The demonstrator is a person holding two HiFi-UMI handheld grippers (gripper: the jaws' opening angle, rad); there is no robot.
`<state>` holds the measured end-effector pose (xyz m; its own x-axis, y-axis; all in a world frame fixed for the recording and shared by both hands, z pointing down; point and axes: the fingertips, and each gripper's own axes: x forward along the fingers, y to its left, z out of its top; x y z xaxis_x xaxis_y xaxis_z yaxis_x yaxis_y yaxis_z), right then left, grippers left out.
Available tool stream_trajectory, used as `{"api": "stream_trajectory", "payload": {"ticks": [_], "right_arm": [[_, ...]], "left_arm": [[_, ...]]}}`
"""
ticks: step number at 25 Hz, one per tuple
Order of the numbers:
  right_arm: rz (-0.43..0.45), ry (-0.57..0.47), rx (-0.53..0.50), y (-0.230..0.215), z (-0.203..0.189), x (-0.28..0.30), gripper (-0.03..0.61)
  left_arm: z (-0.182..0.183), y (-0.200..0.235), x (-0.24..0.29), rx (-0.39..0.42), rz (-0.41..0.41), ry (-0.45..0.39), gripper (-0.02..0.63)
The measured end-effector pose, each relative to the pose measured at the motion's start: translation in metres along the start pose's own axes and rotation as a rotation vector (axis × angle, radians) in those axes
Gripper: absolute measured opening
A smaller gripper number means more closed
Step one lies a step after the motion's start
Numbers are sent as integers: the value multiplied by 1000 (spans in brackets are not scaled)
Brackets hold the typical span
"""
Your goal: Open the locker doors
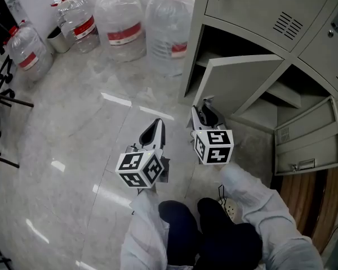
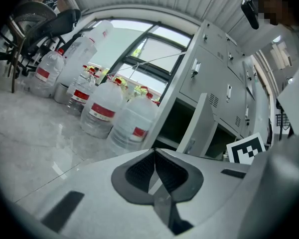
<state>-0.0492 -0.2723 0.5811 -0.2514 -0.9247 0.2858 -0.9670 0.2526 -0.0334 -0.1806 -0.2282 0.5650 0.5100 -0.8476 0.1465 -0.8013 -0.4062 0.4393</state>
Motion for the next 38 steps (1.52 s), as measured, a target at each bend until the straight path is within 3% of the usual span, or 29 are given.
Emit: {"api": "stream_trajectory", "payload": {"ticks": [7,23,29,34,38], "right_arm": [[83,-19,-17,0,-8,-25,103],[347,-34,-103,-5,-25,-79,103],[438,-40,-122,-11,-31,-98,103],[522,-24,-147,-18,-36,-116,103],[581,-35,-165,-26,-39,-129,103]], "left_arm": [[-13,0,8,20,1,38,11],[-45,-33,41,204,-89,150,11],[-51,-36,47,190,-103,150,11],[-63,-48,60,127,-120,148,11],[-79,-60,73,145,-152,185,11]]}}
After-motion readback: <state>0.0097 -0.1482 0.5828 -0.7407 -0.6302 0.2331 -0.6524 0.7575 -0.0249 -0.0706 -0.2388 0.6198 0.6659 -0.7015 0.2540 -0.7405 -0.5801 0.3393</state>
